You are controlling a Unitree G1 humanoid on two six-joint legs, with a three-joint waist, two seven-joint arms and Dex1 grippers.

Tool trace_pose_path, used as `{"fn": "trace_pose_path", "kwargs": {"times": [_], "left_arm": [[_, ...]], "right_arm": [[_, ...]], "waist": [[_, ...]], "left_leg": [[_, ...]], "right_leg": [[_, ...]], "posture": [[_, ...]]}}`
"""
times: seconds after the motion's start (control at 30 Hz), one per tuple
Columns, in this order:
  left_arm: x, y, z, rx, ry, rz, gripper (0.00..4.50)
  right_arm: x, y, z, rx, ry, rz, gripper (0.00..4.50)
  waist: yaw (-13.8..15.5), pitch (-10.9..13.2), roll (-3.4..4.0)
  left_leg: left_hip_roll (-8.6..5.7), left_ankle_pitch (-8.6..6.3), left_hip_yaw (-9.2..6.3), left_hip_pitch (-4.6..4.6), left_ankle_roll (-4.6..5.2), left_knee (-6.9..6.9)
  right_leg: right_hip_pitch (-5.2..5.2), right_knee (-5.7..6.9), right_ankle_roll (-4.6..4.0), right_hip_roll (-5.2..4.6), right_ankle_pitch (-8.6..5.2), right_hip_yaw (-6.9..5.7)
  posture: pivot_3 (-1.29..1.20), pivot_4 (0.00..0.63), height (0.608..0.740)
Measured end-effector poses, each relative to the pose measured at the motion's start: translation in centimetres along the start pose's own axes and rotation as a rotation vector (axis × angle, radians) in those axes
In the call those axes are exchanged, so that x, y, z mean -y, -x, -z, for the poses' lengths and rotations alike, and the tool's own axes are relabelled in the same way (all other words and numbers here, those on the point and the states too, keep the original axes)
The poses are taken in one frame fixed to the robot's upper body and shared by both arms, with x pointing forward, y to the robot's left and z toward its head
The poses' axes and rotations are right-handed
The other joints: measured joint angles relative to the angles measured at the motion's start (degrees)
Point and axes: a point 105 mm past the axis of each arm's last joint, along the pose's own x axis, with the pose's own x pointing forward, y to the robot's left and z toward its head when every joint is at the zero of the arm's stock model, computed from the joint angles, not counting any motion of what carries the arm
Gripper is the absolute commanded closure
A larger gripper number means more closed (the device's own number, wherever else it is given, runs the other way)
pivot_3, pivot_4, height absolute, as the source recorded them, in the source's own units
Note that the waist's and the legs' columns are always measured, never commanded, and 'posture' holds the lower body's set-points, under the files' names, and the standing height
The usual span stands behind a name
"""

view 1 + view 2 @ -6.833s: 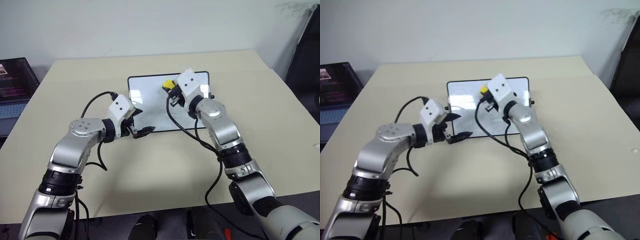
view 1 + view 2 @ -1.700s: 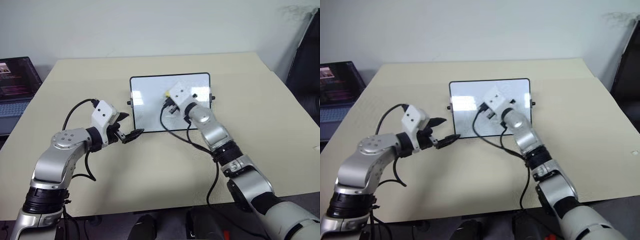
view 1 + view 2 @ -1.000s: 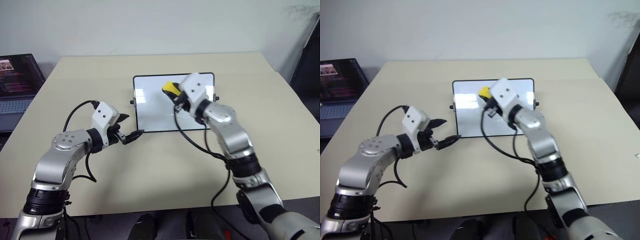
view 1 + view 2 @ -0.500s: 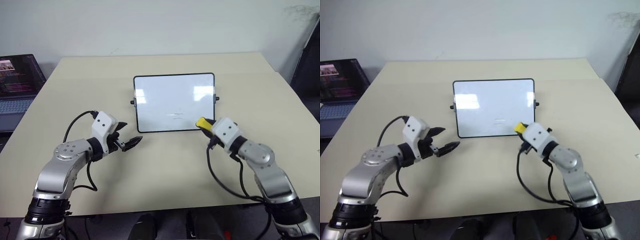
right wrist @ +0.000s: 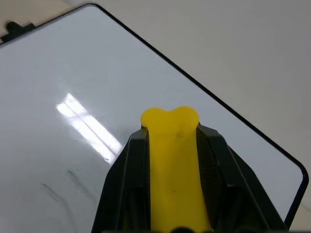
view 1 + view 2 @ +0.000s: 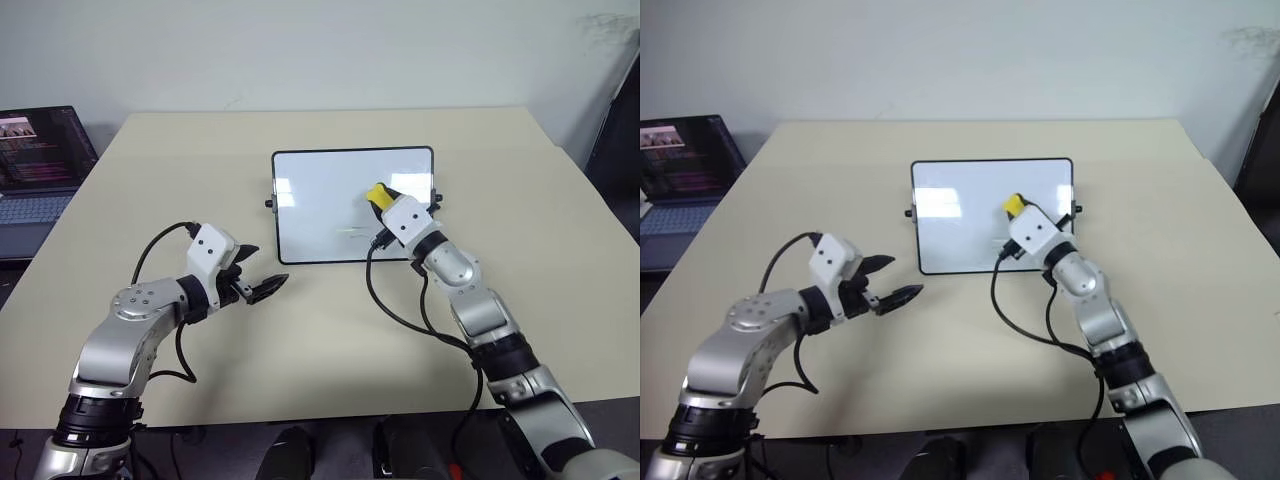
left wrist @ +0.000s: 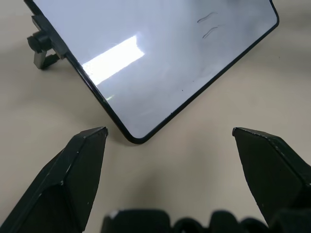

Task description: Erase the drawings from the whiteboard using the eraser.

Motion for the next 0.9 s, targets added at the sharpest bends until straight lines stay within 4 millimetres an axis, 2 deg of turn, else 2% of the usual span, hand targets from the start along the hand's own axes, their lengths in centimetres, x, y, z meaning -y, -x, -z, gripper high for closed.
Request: {"fn": "trace_pose_path", "kwargs": {"times": [0.1,0.23,0.37,0.6,0.73,0.9], "left_arm": [[-0.2,-0.1,0.0,-0.003,0.005,-0.002,0.00],[-0.3,-0.1,0.0,-0.004,0.004,-0.003,0.00],[-0.3,-0.1,0.0,-0.004,0.003,-0.002,0.00],[-0.2,-0.1,0.1,-0.005,0.005,-0.003,0.00],[-0.2,-0.1,0.1,-0.006,0.006,-0.003,0.00],[-0.2,-0.1,0.1,-0.006,0.006,-0.001,0.00]], "right_arm": [[-0.3,-0.9,1.4,-0.041,0.007,0.002,3.52],[-2.0,-2.0,1.0,-0.011,-0.017,-0.035,3.52],[-5.0,-2.2,0.9,0.018,-0.004,-0.127,3.52],[-8.2,-1.7,1.4,0.021,0.015,-0.222,3.52],[-9.2,-1.3,1.7,0.020,0.029,-0.268,3.52],[-9.1,-1.0,1.7,0.030,0.047,-0.274,3.52]], "waist": [[0.03,0.00,0.00],[-0.80,-0.02,-0.03],[-1.31,-0.03,-0.04],[-1.32,-0.05,-0.06],[-1.29,-0.06,-0.08],[-1.16,-0.05,-0.07]], "left_leg": [[0.00,0.00,0.04,0.00,0.00,-0.06],[0.01,-0.01,0.07,0.07,0.01,-0.09],[0.00,-0.01,0.09,0.18,0.01,-0.04],[-0.01,0.00,0.08,0.44,0.02,0.17],[-0.01,0.01,0.07,0.48,0.02,0.25],[0.01,0.01,0.04,0.44,0.01,0.25]], "right_leg": [[-0.02,-0.03,0.00,0.00,0.00,0.02],[-0.02,0.02,-0.01,-0.01,0.01,0.08],[0.05,0.10,-0.02,0.01,0.01,0.12],[0.29,0.30,-0.04,0.14,0.02,0.14],[0.31,0.36,0.03,0.28,-0.01,0.12],[0.29,0.36,-0.04,0.36,0.03,0.13]], "posture": [[0.00,0.150,0.740],[0.00,0.150,0.740],[0.00,0.150,0.740],[0.00,0.150,0.740],[0.00,0.150,0.740],[0.00,0.150,0.740]]}}
